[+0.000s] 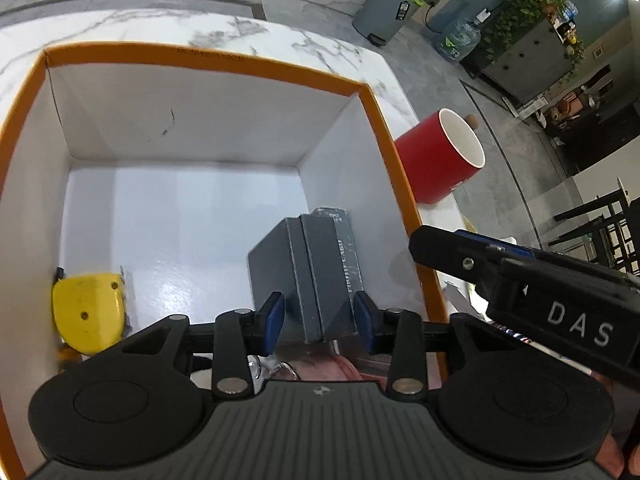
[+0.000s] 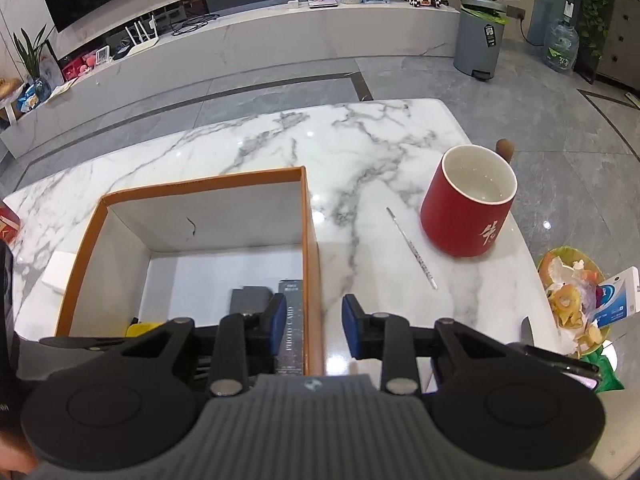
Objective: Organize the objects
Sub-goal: 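Lower both items into the box and open both tools, then grasp the small cardboard box with the left tool while the right tool grasps the white box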
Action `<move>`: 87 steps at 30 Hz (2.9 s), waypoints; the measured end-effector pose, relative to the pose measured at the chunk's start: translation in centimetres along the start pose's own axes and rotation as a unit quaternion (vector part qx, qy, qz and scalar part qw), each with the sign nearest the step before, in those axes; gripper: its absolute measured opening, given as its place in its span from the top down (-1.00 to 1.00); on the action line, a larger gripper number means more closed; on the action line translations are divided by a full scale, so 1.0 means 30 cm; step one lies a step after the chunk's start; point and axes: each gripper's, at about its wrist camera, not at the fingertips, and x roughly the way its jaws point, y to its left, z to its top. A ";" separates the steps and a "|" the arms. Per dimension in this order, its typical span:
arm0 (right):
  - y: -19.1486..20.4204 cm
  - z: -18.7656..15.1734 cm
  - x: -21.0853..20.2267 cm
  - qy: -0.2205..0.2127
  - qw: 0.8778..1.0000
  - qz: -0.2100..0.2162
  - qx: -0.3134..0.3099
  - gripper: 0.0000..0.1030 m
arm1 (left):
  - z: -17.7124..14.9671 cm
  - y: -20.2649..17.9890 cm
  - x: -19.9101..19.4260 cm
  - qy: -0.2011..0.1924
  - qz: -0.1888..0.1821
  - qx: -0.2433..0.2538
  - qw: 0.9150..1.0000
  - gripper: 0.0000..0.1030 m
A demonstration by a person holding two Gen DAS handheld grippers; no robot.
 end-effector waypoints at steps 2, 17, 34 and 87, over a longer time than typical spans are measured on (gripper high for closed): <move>-0.003 -0.005 0.000 0.000 1.000 0.003 0.002 0.37 | -0.001 -0.009 0.007 0.003 0.010 0.009 1.000 0.05; 0.002 -0.018 -0.053 -0.003 1.000 0.018 0.006 0.36 | -0.030 -0.021 -0.148 -0.036 0.015 0.037 0.999 0.07; 0.430 -0.049 -0.211 -0.050 0.981 0.142 -0.126 0.35 | -0.156 0.280 -0.680 -0.106 0.123 0.112 0.980 0.07; 1.254 0.057 0.630 0.191 0.762 0.122 -0.606 -0.33 | -0.165 0.814 -0.455 0.175 0.151 0.404 0.885 -0.27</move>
